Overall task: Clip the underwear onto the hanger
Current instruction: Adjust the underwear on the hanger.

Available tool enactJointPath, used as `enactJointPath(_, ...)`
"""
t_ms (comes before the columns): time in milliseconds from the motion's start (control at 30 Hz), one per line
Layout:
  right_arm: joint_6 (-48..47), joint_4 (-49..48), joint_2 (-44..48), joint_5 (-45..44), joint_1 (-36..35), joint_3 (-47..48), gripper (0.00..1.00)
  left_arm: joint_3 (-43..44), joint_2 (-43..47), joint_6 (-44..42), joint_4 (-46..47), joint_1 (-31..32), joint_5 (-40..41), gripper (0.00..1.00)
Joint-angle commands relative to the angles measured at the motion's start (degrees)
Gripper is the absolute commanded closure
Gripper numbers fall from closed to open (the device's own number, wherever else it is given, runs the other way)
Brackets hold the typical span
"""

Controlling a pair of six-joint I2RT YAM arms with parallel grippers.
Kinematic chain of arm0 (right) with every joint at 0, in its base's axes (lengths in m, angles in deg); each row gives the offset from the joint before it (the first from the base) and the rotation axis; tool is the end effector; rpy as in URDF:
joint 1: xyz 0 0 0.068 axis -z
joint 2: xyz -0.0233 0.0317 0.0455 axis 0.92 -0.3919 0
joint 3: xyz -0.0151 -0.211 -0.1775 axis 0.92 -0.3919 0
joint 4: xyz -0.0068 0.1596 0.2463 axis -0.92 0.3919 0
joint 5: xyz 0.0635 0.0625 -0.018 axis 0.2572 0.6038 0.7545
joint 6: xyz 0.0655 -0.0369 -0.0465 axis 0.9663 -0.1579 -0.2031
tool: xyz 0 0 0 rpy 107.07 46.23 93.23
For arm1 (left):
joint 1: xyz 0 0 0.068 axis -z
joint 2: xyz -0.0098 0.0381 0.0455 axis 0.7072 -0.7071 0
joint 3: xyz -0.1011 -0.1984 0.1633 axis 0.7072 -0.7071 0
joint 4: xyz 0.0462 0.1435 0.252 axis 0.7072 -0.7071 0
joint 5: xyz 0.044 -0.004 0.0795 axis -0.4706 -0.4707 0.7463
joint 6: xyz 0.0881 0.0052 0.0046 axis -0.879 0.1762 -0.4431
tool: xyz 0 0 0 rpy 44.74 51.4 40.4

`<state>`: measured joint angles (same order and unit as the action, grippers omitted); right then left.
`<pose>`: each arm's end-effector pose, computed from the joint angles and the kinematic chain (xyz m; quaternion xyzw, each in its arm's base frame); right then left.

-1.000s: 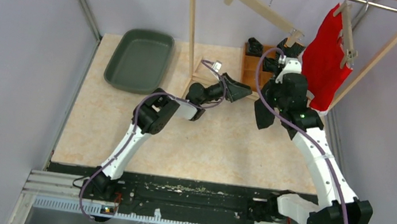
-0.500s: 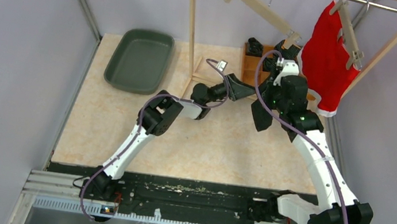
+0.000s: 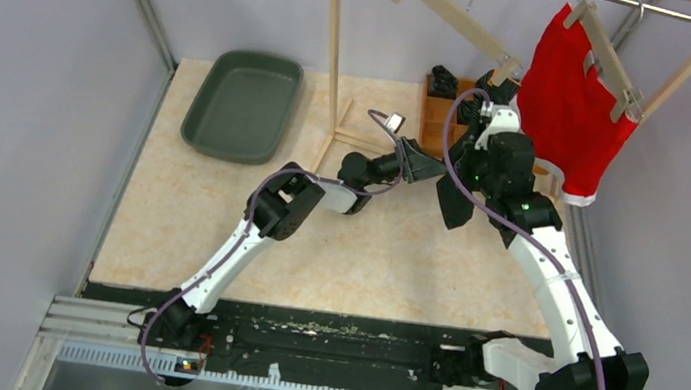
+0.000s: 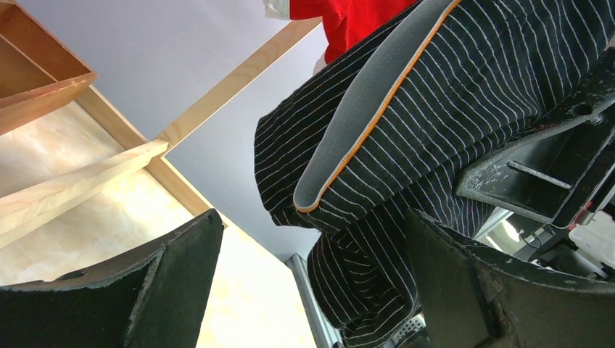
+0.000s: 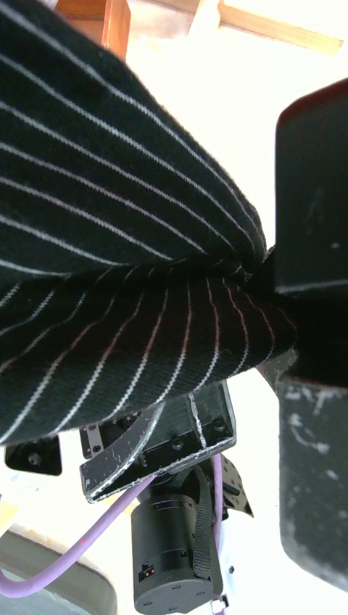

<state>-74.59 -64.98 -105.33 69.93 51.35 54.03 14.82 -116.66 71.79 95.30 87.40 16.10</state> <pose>0.3086 0.0830 0.3248 -0.0510 0.8526 0.0890 0.5124 0.4111 -0.4321 0.1275 0.1071 0.4946 -0.7983 0.3266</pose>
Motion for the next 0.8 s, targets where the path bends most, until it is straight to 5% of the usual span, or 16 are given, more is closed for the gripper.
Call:
enactJointPath(0, -0.48, -2.22, 1.20, 0.46, -0.07, -0.17, 1.00, 0.55, -0.89, 1.20, 10.53, 0.39, 0.97, 0.01)
enactJointPath(767, -0.31, -2.11, 1.60, 0.90, -0.06, -0.99, 1.00, 1.06, -0.52, 1.31, 12.44, 1.01, 6.35, 0.17)
